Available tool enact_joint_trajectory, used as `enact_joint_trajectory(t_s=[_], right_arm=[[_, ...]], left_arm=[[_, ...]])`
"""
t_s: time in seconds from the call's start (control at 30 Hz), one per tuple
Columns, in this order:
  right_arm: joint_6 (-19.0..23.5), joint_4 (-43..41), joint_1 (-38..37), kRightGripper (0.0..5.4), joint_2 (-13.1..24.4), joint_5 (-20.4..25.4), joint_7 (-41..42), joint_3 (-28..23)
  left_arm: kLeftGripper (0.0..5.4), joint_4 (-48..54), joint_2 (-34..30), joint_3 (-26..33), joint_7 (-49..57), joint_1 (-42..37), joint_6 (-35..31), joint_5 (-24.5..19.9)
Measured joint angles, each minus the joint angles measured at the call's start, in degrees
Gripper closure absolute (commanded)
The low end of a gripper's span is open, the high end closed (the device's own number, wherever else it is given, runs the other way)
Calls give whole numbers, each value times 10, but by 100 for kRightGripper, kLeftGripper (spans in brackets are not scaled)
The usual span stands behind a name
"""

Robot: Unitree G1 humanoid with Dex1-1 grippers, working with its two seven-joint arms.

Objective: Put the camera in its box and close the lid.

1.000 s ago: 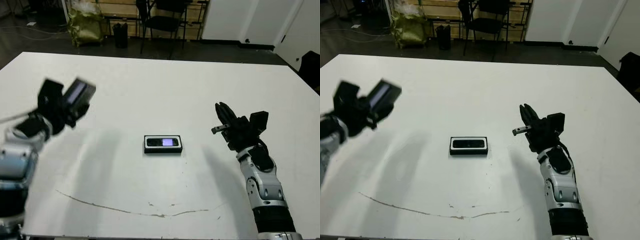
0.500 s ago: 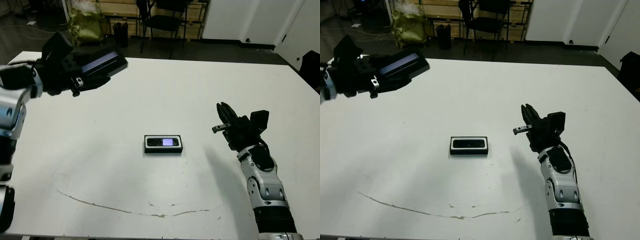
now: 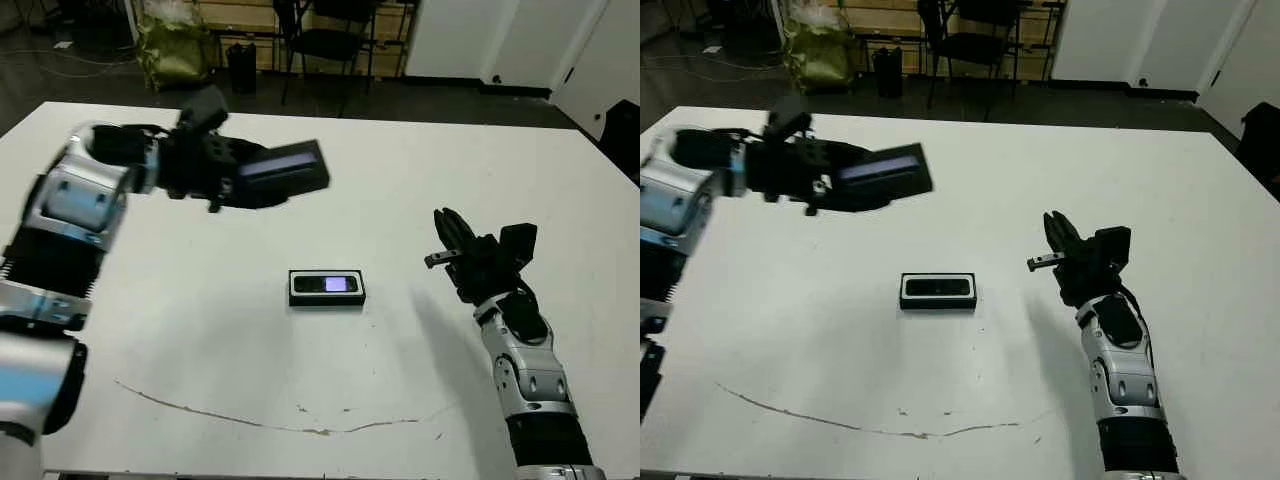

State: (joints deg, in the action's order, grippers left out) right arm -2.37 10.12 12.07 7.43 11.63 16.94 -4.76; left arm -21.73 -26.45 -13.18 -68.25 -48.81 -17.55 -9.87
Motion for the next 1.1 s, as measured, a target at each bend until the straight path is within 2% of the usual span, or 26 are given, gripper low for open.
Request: enact_joint_trajectory(t_s=[0.37, 0.67, 0.83, 1.0, 1.1], right_arm=[[13, -11, 0, 540, 0, -16, -15, 5], [-29, 45, 9, 540, 1, -8, 4, -4], [-34, 51, 12, 540, 1, -11, 3, -4], [-56, 70, 20, 540, 1, -11, 10, -5], [-53, 68, 20, 540, 1, -11, 9, -5]], left_arm=[[269, -98, 58, -34, -8, 1, 12, 21], [269, -138, 60, -56, -30, 16, 14, 52], [269, -159, 60, -63, -44, 16, 20, 69], [269, -166, 63, -63, -56, 16, 24, 71], [269, -177, 68, -62, -67, 15, 11, 70]])
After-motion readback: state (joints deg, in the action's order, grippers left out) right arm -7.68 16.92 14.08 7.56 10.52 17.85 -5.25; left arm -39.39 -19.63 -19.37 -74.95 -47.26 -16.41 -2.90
